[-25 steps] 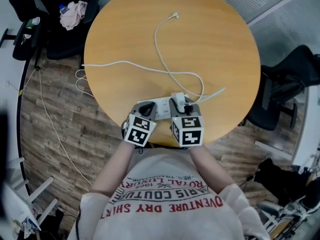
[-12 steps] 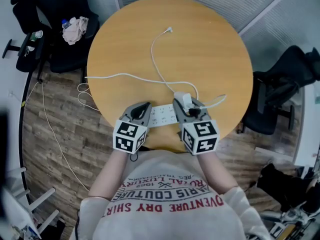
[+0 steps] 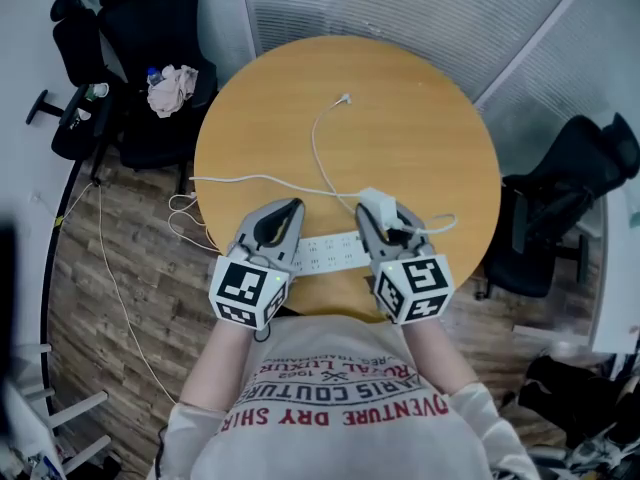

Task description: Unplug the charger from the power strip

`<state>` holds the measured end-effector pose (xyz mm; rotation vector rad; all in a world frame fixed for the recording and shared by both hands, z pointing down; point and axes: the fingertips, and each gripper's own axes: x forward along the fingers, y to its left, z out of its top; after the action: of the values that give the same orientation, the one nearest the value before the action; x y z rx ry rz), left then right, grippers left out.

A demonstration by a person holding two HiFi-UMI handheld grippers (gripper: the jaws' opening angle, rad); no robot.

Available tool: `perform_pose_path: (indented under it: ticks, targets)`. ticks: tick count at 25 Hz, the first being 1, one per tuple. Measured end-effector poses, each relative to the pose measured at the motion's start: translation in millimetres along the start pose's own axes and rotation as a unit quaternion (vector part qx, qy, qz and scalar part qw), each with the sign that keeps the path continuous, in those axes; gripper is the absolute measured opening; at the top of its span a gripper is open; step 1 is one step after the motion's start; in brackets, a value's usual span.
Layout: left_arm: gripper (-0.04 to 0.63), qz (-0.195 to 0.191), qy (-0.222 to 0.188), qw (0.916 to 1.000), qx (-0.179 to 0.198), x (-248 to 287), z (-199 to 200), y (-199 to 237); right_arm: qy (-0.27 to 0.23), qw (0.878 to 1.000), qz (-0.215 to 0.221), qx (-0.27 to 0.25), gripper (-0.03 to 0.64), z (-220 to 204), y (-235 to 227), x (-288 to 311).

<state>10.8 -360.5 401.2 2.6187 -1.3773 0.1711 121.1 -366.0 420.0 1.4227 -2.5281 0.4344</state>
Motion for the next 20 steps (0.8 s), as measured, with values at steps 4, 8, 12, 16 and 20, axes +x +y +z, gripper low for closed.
perform_pose_path:
  ticks: [4,8,12,16,20]
  targets:
    - [0.034,0.006,-0.042,0.999,0.016,-11,31,-1,-0.029,0.999,0.011,-0.007,0.155,17,4,-7]
    - [0.034,-0.003,-0.058,0.9981,0.022,-23,39,-5,-0.059,0.998,0.022,-0.012,0.155,28,11,-15]
    - [0.034,-0.004,-0.068,0.9974,0.022,-28,41,-6,-0.069,0.997,0.032,-0.02,0.155,30,15,-16]
    - [0.034,0.001,-0.068,0.9971,0.035,-27,43,-4,-0.066,0.997,0.025,-0.019,0.155,30,11,-13]
    - [0.034,0.004,-0.063,0.9974,0.033,-28,40,-5,-0.06,0.998,0.026,-0.02,0.155,27,13,-15]
